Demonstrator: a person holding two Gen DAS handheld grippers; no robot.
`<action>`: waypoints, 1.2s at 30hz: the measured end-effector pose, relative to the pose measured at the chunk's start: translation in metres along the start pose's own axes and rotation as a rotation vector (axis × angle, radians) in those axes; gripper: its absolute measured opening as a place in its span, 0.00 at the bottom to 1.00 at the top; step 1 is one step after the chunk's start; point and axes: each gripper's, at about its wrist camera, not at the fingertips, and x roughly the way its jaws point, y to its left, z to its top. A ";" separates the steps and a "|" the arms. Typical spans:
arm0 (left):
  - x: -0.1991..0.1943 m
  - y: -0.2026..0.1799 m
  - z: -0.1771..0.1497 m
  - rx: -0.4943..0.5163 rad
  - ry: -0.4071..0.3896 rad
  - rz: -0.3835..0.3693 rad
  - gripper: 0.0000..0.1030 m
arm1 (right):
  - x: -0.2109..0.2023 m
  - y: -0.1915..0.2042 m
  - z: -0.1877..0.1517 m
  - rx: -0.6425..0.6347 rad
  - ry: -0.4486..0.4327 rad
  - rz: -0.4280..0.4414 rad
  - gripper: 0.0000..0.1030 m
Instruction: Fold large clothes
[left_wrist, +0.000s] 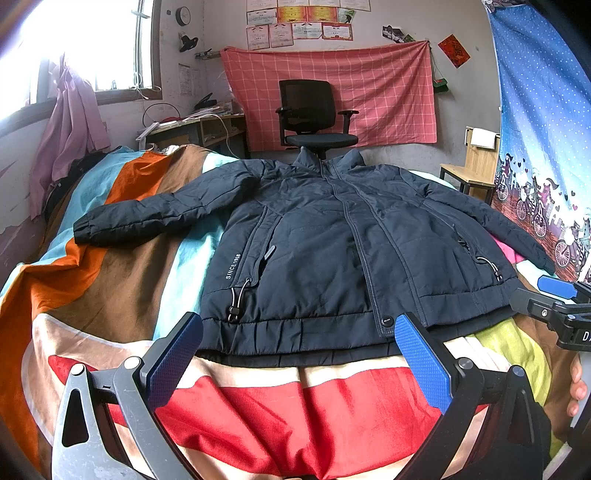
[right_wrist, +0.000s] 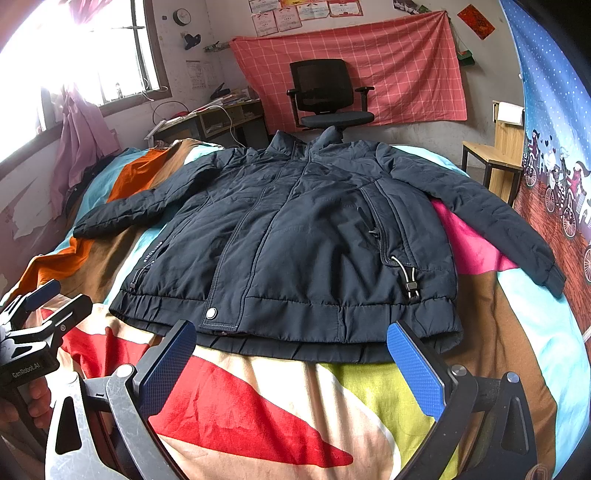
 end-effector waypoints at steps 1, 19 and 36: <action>0.000 0.000 0.000 0.000 0.000 0.000 0.99 | 0.000 0.000 0.000 0.000 0.000 0.000 1.00; 0.007 0.004 0.002 -0.014 0.030 0.013 0.99 | 0.001 -0.001 0.001 0.016 0.007 -0.016 1.00; 0.026 0.033 0.066 0.124 0.090 0.045 0.99 | 0.022 -0.013 0.042 0.051 0.012 -0.207 1.00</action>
